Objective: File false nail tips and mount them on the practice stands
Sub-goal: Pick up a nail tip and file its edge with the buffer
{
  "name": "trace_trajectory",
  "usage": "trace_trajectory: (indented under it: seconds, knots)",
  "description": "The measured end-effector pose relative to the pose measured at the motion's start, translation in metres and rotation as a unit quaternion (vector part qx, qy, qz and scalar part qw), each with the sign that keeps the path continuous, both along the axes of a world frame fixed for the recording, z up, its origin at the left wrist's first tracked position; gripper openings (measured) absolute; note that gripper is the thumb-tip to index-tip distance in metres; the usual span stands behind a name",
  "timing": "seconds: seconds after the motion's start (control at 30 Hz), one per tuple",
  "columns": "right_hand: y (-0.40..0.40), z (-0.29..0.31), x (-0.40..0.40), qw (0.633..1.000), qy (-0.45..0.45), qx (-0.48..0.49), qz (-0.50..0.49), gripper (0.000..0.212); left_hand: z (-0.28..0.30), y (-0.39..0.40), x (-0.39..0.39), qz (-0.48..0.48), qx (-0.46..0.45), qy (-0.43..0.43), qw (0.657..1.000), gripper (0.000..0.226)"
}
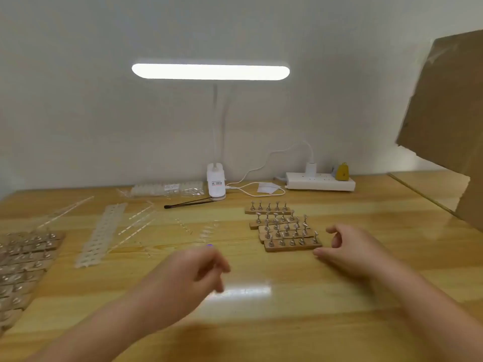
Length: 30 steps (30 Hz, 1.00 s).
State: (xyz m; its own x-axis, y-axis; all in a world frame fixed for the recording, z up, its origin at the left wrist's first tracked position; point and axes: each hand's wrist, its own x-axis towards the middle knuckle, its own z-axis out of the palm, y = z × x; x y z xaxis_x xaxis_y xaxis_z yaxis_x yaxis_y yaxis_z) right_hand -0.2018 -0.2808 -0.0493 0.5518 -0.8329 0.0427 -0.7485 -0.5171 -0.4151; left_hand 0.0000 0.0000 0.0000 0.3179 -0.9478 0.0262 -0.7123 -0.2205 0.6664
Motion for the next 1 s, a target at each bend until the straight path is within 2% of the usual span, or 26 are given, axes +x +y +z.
trace_trajectory:
  seconds: [0.1, 0.2, 0.47, 0.7, 0.87, 0.93, 1.0]
  knots:
    - [-0.004, 0.003, 0.007, 1.0, -0.012, 0.017, 0.01, 0.047, -0.022, -0.044, -0.001, 0.05, -0.069, -0.049, 0.995, 0.027]
    - [-0.011, 0.003, 0.017, 0.999, -0.009, 0.026, 0.032, 0.035, -0.04, -0.08, 0.0, 0.079, -0.055, -0.065, 0.993, 0.031]
    - [-0.011, -0.01, 0.011, 0.994, -0.088, 0.043, 0.043, 0.031, -0.064, -0.101, -0.004, 0.055, -0.045, -0.159, 0.985, 0.056]
    - [0.004, -0.015, 0.01, 0.987, -0.143, 0.004, 0.074, 0.021, -0.07, -0.098, -0.003, 0.028, -0.073, -0.215, 0.973, 0.048]
    - [0.009, -0.009, 0.009, 0.985, -0.135, 0.003, 0.103, 0.028, -0.068, -0.091, -0.006, 0.024, -0.102, -0.27, 0.957, 0.04]
    - [0.01, -0.009, 0.008, 0.984, -0.128, -0.011, 0.126, 0.037, -0.058, -0.084, -0.005, 0.031, -0.135, -0.29, 0.947, 0.035]
    - [0.012, -0.008, 0.008, 0.981, -0.121, -0.041, 0.148, 0.041, -0.042, -0.077, 0.009, 0.074, -0.219, -0.244, 0.942, 0.03]
